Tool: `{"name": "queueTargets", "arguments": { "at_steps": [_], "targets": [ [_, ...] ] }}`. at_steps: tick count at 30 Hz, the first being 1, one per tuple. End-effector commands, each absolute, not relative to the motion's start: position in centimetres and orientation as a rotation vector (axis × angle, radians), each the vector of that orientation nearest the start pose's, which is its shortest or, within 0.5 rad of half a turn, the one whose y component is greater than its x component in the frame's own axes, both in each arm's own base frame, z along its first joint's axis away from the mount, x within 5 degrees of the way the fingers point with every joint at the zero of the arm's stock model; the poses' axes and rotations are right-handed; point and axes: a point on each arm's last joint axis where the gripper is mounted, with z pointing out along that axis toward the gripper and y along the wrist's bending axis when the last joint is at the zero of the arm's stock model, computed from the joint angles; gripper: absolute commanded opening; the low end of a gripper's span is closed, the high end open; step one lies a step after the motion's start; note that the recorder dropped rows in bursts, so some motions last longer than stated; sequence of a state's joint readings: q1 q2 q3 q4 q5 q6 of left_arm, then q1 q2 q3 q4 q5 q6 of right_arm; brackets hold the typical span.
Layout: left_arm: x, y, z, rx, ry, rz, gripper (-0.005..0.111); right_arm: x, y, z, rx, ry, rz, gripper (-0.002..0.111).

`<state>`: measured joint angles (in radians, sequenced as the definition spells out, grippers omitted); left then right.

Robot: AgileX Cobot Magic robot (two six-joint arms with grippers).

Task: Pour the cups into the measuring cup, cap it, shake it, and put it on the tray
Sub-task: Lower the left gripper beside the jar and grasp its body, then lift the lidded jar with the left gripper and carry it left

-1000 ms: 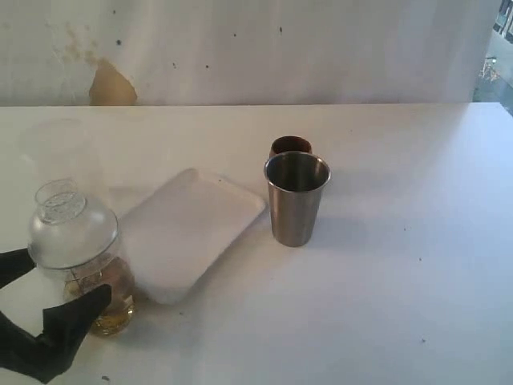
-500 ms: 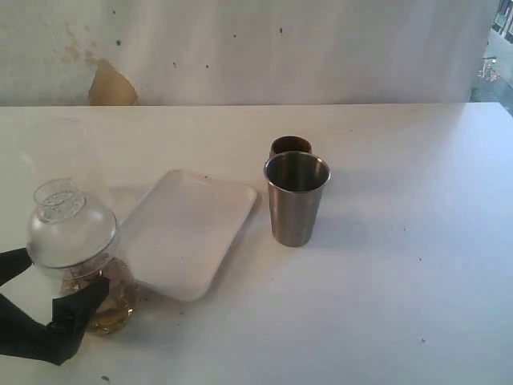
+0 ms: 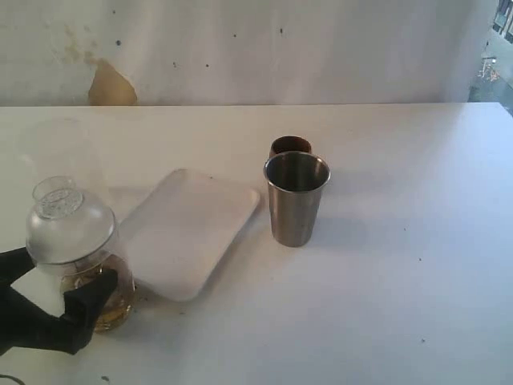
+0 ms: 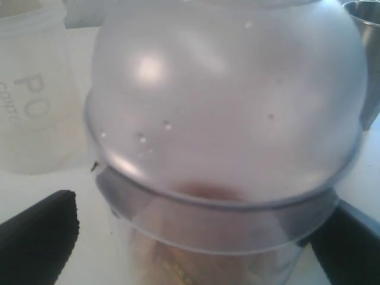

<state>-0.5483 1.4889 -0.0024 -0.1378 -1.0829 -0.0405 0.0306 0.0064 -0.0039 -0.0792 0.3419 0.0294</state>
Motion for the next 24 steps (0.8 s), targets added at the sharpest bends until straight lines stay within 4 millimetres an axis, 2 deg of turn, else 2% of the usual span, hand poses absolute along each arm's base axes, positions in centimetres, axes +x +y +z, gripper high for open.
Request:
{"name": "queueTargets", "arguments": {
  "at_steps": [1,6,10,24],
  "targets": [
    [14.9,-7.7,13.1,0.313,1.868,-0.320,0.105,5.4,-0.1,18.3,-0.038,1.821,-0.027,0.000],
    [16.0,-8.2,13.5,0.353,1.809,-0.285,0.105,5.4,-0.1,18.3,-0.038,1.821,-0.027,0.000],
    [17.3,-9.0,13.4,0.350,1.861,-0.272,0.105,5.4,-0.1,18.3,-0.038,1.821,-0.027,0.000],
    [17.4,-9.1,13.4,0.370,1.866,-0.274,0.105,5.4,-0.1,18.3,-0.038,1.821,-0.027,0.000]
  ]
}}
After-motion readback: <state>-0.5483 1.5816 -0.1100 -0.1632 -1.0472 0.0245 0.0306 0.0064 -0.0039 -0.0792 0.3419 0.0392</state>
